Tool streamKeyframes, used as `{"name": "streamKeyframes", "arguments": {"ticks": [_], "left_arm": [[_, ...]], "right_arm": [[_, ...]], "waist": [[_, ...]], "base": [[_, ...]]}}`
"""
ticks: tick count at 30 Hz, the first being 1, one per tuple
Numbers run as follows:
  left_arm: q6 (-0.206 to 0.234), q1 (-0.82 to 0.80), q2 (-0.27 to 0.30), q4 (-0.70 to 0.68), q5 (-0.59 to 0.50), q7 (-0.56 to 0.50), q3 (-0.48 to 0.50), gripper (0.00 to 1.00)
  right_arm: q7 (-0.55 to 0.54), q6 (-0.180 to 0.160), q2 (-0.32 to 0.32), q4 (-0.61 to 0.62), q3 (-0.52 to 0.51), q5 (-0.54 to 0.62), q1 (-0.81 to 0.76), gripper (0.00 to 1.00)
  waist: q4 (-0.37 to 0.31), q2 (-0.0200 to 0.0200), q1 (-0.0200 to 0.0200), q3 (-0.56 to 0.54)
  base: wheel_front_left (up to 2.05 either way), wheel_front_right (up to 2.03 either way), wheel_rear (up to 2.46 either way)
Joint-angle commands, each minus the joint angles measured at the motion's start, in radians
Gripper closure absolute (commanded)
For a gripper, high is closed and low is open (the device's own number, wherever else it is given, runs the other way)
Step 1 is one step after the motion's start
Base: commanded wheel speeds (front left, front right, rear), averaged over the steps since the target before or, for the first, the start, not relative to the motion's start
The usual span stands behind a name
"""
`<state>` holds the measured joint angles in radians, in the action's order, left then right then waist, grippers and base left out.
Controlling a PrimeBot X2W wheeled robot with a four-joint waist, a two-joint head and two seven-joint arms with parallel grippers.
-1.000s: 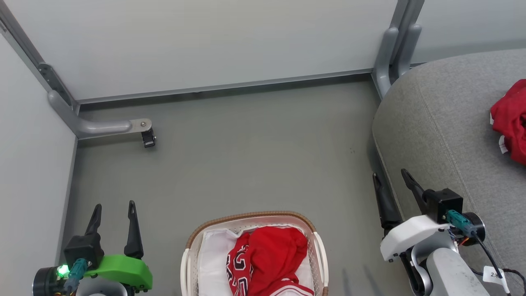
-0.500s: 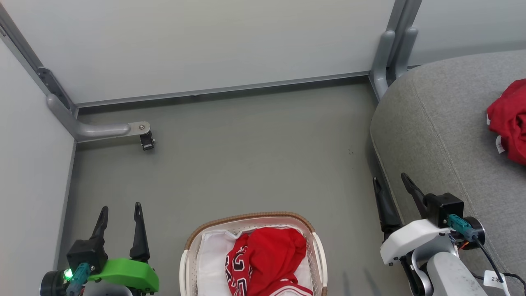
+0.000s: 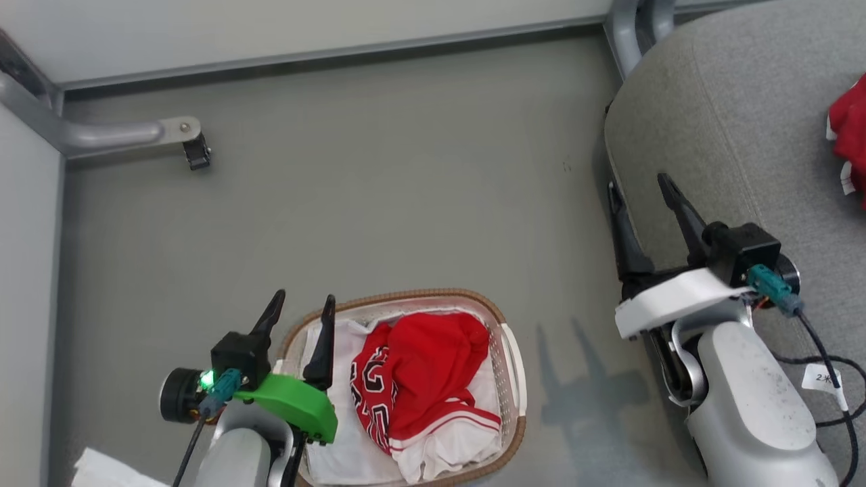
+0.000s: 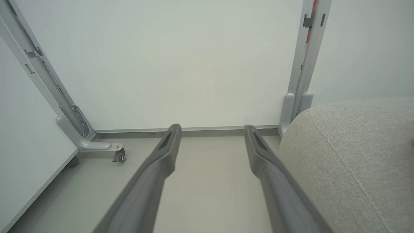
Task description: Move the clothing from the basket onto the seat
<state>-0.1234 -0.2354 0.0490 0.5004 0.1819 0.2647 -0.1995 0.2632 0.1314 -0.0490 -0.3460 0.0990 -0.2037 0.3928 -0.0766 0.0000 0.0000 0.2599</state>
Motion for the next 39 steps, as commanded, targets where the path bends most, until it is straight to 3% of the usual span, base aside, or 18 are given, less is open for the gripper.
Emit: {"name": "streamKeyframes", "arguments": {"ticks": [1, 12, 27, 39], "left_arm": [[-0.005, -0.041, 0.004, 0.019, 0.008, -0.001, -0.019, 0.00], [-0.008, -0.296, 0.029, 0.322, 0.037, 0.000, -0.201, 0.00], [-0.008, -0.533, 0.059, 0.666, 0.164, -0.010, -0.376, 0.00], [0.003, -0.625, 0.066, 0.769, 0.152, -0.037, -0.434, 0.00]], "right_arm": [[0.002, -0.001, -0.004, 0.014, 0.003, -0.008, 0.030, 0.00], [0.002, -0.001, -0.003, 0.109, -0.004, -0.024, 0.155, 0.00], [0.002, -0.001, -0.003, 0.163, -0.015, -0.041, 0.201, 0.00], [0.002, -0.001, -0.003, 0.202, -0.013, -0.064, 0.224, 0.00]], "waist": [[-0.060, 0.0000, 0.0000, 0.153], [-0.140, 0.0000, 0.0000, 0.404], [-0.193, 0.0000, 0.0000, 0.596], [-0.216, 0.0000, 0.0000, 0.681]], "base": [[0.00, 0.00, 0.00], [0.00, 0.00, 0.00], [0.00, 0.00, 0.00], [0.00, 0.00, 0.00]]}}
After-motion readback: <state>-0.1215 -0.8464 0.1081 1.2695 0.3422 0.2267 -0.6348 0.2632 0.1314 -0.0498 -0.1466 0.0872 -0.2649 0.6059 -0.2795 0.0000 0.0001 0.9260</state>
